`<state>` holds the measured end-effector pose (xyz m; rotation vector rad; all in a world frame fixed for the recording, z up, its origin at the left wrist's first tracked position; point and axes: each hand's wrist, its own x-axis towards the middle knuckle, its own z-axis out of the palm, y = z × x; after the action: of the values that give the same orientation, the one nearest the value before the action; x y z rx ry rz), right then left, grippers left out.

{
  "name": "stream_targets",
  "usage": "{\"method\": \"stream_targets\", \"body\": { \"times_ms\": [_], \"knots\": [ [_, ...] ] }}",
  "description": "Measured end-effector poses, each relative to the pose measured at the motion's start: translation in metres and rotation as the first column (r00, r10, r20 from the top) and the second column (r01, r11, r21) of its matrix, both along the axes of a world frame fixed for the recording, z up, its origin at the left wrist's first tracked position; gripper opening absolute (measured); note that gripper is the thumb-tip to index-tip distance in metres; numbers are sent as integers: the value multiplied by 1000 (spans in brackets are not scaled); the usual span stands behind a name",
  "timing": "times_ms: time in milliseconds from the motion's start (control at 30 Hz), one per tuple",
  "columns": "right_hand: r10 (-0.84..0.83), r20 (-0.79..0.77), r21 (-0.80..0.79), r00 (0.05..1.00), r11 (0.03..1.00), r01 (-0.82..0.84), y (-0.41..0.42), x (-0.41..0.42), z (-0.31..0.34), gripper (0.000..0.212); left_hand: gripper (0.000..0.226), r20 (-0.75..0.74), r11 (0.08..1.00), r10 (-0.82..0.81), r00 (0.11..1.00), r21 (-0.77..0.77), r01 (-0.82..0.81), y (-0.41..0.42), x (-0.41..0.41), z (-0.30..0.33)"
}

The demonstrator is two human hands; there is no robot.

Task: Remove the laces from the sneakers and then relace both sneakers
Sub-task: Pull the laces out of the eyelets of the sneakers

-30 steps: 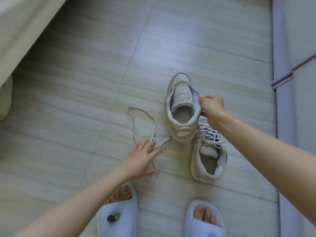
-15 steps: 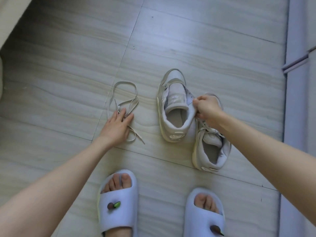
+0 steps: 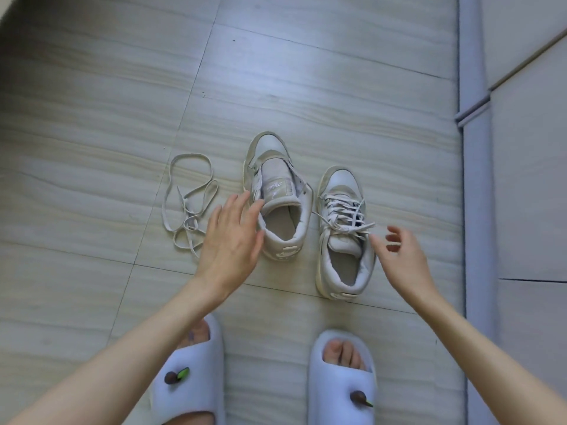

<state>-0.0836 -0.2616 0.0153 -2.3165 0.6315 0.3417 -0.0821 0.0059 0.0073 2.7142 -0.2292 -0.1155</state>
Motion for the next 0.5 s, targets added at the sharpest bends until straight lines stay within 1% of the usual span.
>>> {"method": "stream_targets", "body": {
  "times_ms": [67,100,133,200,267,367,400,433,500],
  "knots": [
    [9,-96,62,995,998,-3,4,-12,-15,57,47,33,995,-94,995,-8,95,-4,3,3],
    [17,-108,92,994,996,-7,7,-14,-22,56,47,7,988,-154,988,-14,154,-8,3,2],
    [18,-105,115,994,993,-6,10,-15,-27,52,45,-51,978,-211,976,-15,210,-11,2,0],
    [14,-91,115,996,993,-3,14,-11,-34,43,38,-143,960,-277,950,-2,279,-17,-1,-6],
    [30,-89,68,996,997,-24,15,-6,-40,36,33,-139,961,-271,952,23,277,-17,-2,-10],
    [59,-91,-3,994,998,-59,14,-3,-43,34,29,-56,967,-209,976,135,215,-13,1,-13],
    [58,-88,-13,994,998,-59,13,-2,-44,33,30,-58,963,-207,977,161,214,-12,2,-12],
    [50,-85,-21,995,998,-52,12,-1,-43,33,30,-95,959,-203,974,179,218,-13,3,-11],
    [29,-90,-33,996,999,-32,12,0,-39,33,33,-253,931,-214,943,240,276,-15,4,-5]
  ]
}}
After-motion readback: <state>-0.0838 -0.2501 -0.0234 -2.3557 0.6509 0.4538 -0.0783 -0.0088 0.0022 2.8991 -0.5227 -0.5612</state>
